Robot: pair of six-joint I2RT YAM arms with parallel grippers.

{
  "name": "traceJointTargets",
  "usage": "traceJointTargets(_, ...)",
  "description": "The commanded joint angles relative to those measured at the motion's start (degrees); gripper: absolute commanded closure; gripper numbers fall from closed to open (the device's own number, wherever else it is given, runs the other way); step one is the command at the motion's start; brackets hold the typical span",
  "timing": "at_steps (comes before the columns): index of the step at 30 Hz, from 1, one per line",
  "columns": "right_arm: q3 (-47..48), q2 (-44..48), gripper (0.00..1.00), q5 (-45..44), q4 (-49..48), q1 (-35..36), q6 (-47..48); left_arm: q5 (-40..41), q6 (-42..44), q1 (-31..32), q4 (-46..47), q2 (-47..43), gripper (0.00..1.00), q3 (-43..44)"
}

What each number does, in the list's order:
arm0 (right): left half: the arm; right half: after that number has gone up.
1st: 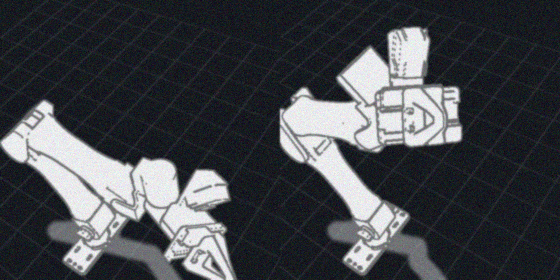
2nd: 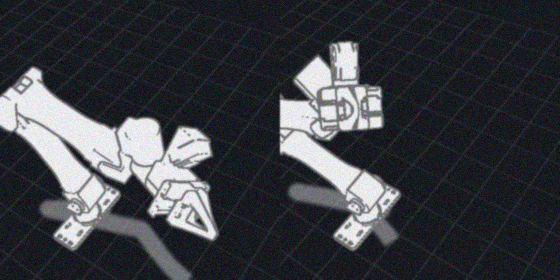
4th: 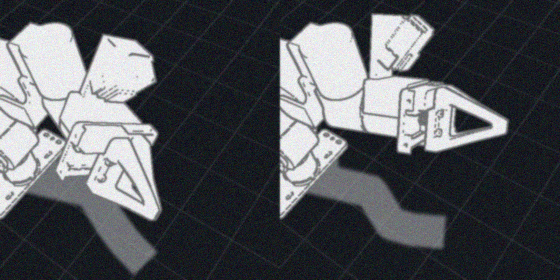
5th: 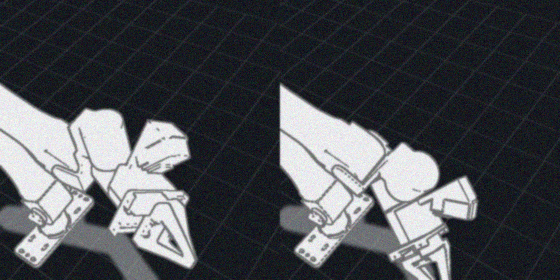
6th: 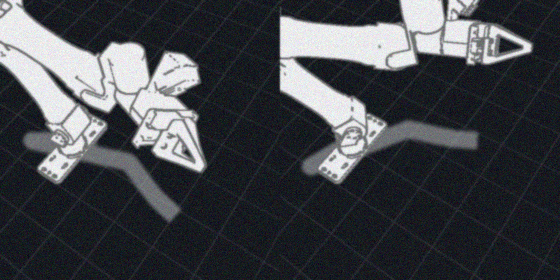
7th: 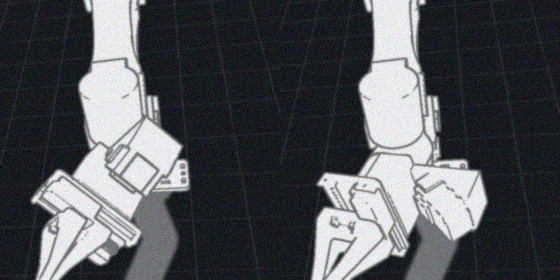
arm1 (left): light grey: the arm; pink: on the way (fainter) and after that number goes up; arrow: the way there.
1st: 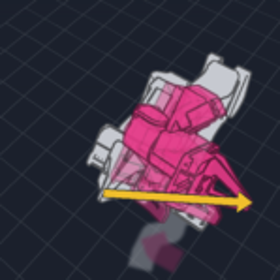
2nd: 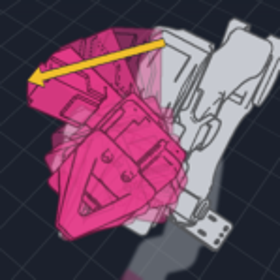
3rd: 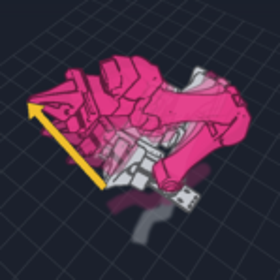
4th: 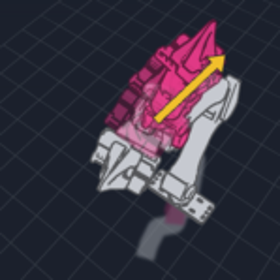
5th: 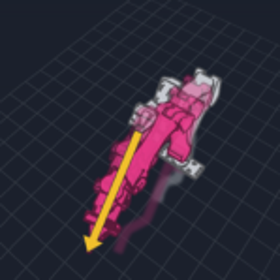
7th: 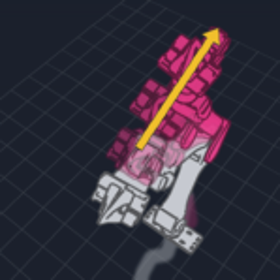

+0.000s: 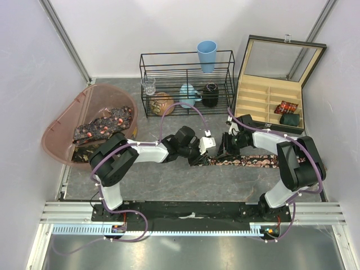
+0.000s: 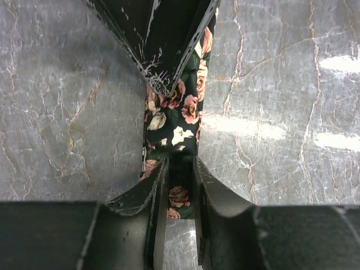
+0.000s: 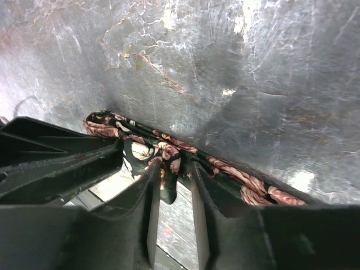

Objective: Roll the ties
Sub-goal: Roll the tie at the center of the board.

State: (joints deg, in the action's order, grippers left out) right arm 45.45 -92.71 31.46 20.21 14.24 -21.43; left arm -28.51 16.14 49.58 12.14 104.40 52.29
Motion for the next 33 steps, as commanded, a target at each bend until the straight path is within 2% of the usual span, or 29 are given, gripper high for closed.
traceJointTargets(1, 1.65, 1.13, 0.62, 2.81, 1.76, -1.58, 3.58, 1.27, 2.14, 0.16, -3.08, 0.8, 0.71, 1.76)
traceJointTargets(7, 4.02, -1.86, 0.61, 6.94, 2.91, -2.2, 7.98, 0.04, 3.72, 0.16, -4.05, 1.68, 0.71, 1.85)
traceJointTargets(13, 5.43, -4.15, 0.71, 11.42, 3.7, -2.2, 9.82, 0.91, 3.63, 0.16, -5.81, 2.74, 0.71, 3.08)
traceJointTargets(19, 7.19, -5.56, 0.64, 12.39, 8.44, -2.29, 14.66, 0.56, 2.93, 0.08, -6.16, 3.18, 0.71, 3.25)
traceJointTargets(21, 7.89, -5.73, 0.55, 12.57, 9.84, -2.29, 16.23, 0.56, 2.93, 0.08, -6.16, 3.27, 0.71, 3.52)
traceJointTargets(23, 8.16, -6.08, 0.54, 12.74, 10.38, -2.46, 16.86, 0.48, 2.93, 0.08, -6.25, 3.27, 0.71, 3.6)
traceJointTargets(27, 8.77, -7.66, 0.66, 13.36, 11.25, -2.37, 17.64, 0.3, 2.84, 0.08, -6.17, 3.44, 0.71, 3.87)
traceJointTargets(33, 8.78, -8.46, 0.94, 11.0, 11.61, -2.55, 20.1, 0.56, 2.49, 0.08, -6.34, 3.71, 0.69, 4.13)
